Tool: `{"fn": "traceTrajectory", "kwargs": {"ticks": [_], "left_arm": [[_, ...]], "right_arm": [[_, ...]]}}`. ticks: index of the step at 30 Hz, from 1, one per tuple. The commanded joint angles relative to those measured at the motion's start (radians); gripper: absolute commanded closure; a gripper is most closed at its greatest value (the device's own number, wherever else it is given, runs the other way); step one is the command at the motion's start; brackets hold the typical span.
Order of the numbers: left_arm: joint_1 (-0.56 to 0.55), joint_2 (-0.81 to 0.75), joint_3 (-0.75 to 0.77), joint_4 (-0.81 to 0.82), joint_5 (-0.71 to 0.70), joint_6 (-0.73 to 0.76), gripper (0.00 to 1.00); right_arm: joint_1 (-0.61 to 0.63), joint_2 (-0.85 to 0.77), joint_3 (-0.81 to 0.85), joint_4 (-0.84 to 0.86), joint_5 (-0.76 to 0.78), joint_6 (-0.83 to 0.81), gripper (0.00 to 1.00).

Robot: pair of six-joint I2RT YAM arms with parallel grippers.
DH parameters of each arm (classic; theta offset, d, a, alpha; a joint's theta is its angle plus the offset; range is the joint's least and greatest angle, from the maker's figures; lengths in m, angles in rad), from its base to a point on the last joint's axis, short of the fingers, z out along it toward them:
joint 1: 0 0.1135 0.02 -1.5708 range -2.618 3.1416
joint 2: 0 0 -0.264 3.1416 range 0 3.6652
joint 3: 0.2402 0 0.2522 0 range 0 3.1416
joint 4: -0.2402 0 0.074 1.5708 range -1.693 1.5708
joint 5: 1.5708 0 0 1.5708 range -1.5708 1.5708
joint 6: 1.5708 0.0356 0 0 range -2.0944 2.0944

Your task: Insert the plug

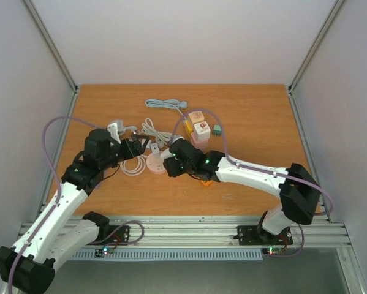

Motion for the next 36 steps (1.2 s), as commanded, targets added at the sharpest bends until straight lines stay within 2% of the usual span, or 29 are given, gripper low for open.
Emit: {"fn": "traceTrajectory", "kwargs": {"ticks": [1, 4, 7, 10, 19, 21, 25, 28, 34, 36], "left_arm": [[0.005, -0.003, -0.057, 0.210, 0.212, -0.013, 0.10], [0.004, 0.012, -0.096, 0.312, 0.290, -0.049, 0.02], [0.005, 0.050, -0.117, 0.397, 0.366, -0.096, 0.02], [0.000, 0.104, -0.115, 0.501, 0.476, -0.146, 0.05], [-0.038, 0.176, -0.108, 0.502, 0.509, -0.163, 0.21], [-0.038, 0.202, -0.113, 0.504, 0.516, -0.161, 0.27], [-0.038, 0.226, -0.111, 0.530, 0.532, -0.167, 0.49], [-0.038, 0.236, -0.100, 0.532, 0.542, -0.148, 0.59], [-0.038, 0.278, -0.057, 0.470, 0.576, -0.098, 0.98], [-0.038, 0.287, -0.040, 0.434, 0.578, -0.075, 0.99]], "right_arm": [[0.004, -0.093, -0.026, 0.106, 0.049, 0.086, 0.41], [0.003, -0.147, -0.034, 0.133, 0.054, 0.108, 0.41], [0.003, -0.180, -0.027, 0.143, 0.052, 0.114, 0.41], [0.003, -0.183, -0.006, 0.140, 0.026, 0.113, 0.41], [0.003, -0.155, 0.058, 0.094, 0.010, 0.115, 0.41], [0.003, -0.147, 0.070, 0.086, 0.009, 0.112, 0.41], [0.003, -0.132, 0.084, 0.068, -0.003, 0.105, 0.41], [0.001, -0.128, 0.091, 0.054, -0.026, 0.092, 0.40], [-0.023, -0.137, 0.110, 0.005, -0.107, 0.055, 0.35], [-0.038, -0.150, 0.111, -0.014, -0.154, 0.036, 0.31]]}}
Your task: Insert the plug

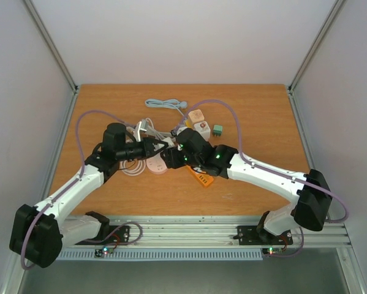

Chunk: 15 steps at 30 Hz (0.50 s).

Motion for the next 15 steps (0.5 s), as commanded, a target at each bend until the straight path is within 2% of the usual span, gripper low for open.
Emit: {"fn": "traceTrajectory", "kwargs": {"ticks": [1, 2, 6, 9, 12, 15], "left_arm": [[-0.003, 0.019, 0.067, -0.039, 0.055, 0.072, 1.00], [-0.004, 0.019, 0.082, -0.062, 0.049, 0.093, 1.00], [-0.003, 0.023, 0.133, -0.188, 0.029, 0.194, 1.00], [-0.003, 0.036, 0.162, -0.260, 0.065, 0.272, 1.00], [-0.005, 0.054, 0.188, -0.308, 0.151, 0.327, 1.00], [-0.011, 0.060, 0.212, -0.336, 0.240, 0.366, 1.00]], "right_arm": [[-0.028, -0.032, 0.039, -0.014, -0.134, -0.052, 0.27], [-0.033, -0.045, 0.032, -0.019, -0.155, -0.091, 0.21], [-0.074, -0.150, -0.025, -0.024, -0.209, -0.193, 0.10], [-0.162, -0.227, -0.025, -0.059, -0.399, -0.259, 0.08], [-0.247, -0.228, 0.036, -0.152, -0.608, -0.311, 0.09], [-0.282, -0.192, 0.121, -0.253, -0.698, -0.342, 0.10]]}}
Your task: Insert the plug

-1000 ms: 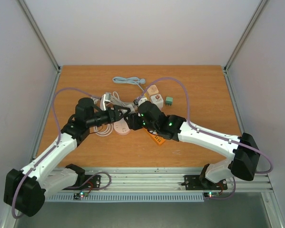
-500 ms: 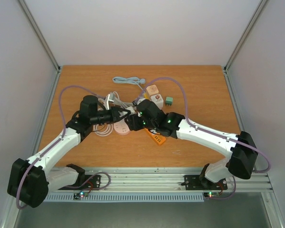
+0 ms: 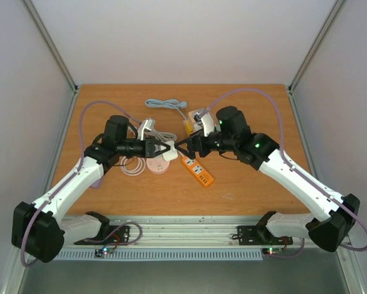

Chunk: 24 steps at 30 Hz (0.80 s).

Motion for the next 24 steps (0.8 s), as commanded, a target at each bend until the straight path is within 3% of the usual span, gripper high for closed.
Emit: {"fn": "traceTrajectory", "kwargs": {"ticks": [1, 11, 20, 24], "left_arm": [[-0.015, 0.009, 0.052, -0.070, 0.164, 0.111, 1.00], [-0.079, -0.082, 0.006, 0.104, 0.309, 0.068, 1.00], [-0.082, -0.112, -0.015, 0.179, 0.310, 0.031, 1.00], [-0.083, -0.116, -0.018, 0.215, 0.314, 0.013, 0.99]], "right_arm": [[-0.039, 0.053, 0.116, -0.161, -0.250, -0.093, 0.11], [-0.045, 0.112, 0.164, -0.141, -0.433, -0.001, 0.36], [-0.083, 0.089, 0.164, -0.179, -0.600, -0.021, 0.60], [-0.086, 0.093, 0.159, -0.161, -0.602, 0.011, 0.74]]}}
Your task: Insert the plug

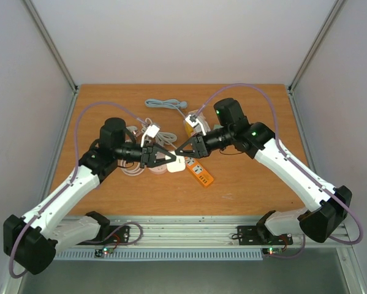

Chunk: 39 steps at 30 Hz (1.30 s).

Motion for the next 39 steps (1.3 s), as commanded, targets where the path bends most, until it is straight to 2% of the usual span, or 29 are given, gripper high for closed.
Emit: {"fn": "traceTrajectory", "kwargs": {"ticks": [1, 6, 8, 10, 11, 14, 18, 24, 26, 28, 30, 33, 39], "left_arm": [[-0.002, -0.012, -0.014, 0.090, 0.008, -0.028, 1.00], [-0.003, -0.011, -0.016, 0.123, 0.003, -0.059, 1.00], [-0.003, -0.009, -0.015, 0.151, -0.012, -0.096, 0.93], [-0.003, -0.004, -0.018, 0.201, -0.040, -0.163, 0.63], [-0.003, -0.006, -0.021, 0.221, -0.062, -0.198, 0.51], [-0.004, -0.011, -0.062, 0.347, -0.103, -0.364, 0.37], [-0.007, -0.008, -0.123, 0.532, -0.102, -0.537, 0.38], [-0.007, 0.001, -0.128, 0.574, -0.100, -0.601, 0.49], [-0.007, 0.002, -0.128, 0.602, -0.101, -0.623, 0.50], [-0.007, 0.002, -0.123, 0.613, -0.103, -0.641, 0.46], [-0.007, 0.000, -0.119, 0.611, -0.107, -0.647, 0.41], [-0.006, -0.009, -0.117, 0.594, -0.120, -0.641, 0.39], [0.004, -0.053, -0.085, 0.381, -0.177, -0.502, 0.41]], "right_arm": [[-0.004, -0.019, 0.007, 0.020, -0.082, 0.040, 0.77], [-0.006, -0.023, -0.007, 0.089, -0.107, 0.088, 0.88], [-0.005, -0.032, -0.024, 0.151, -0.095, 0.132, 0.92], [-0.006, -0.048, -0.056, 0.244, -0.055, 0.186, 0.95], [-0.005, -0.058, -0.074, 0.291, -0.028, 0.240, 0.95], [-0.006, -0.082, -0.135, 0.446, 0.045, 0.343, 0.95], [-0.005, -0.072, -0.167, 0.591, 0.060, 0.442, 0.95], [-0.005, -0.055, -0.179, 0.659, 0.038, 0.479, 0.95], [-0.005, -0.051, -0.181, 0.665, 0.027, 0.479, 0.95], [-0.006, -0.051, -0.185, 0.667, 0.015, 0.477, 0.95], [-0.005, -0.051, -0.188, 0.668, 0.008, 0.475, 0.95], [-0.005, -0.055, -0.191, 0.664, 0.004, 0.470, 0.95], [-0.006, -0.069, -0.192, 0.643, 0.002, 0.459, 0.95]]}}
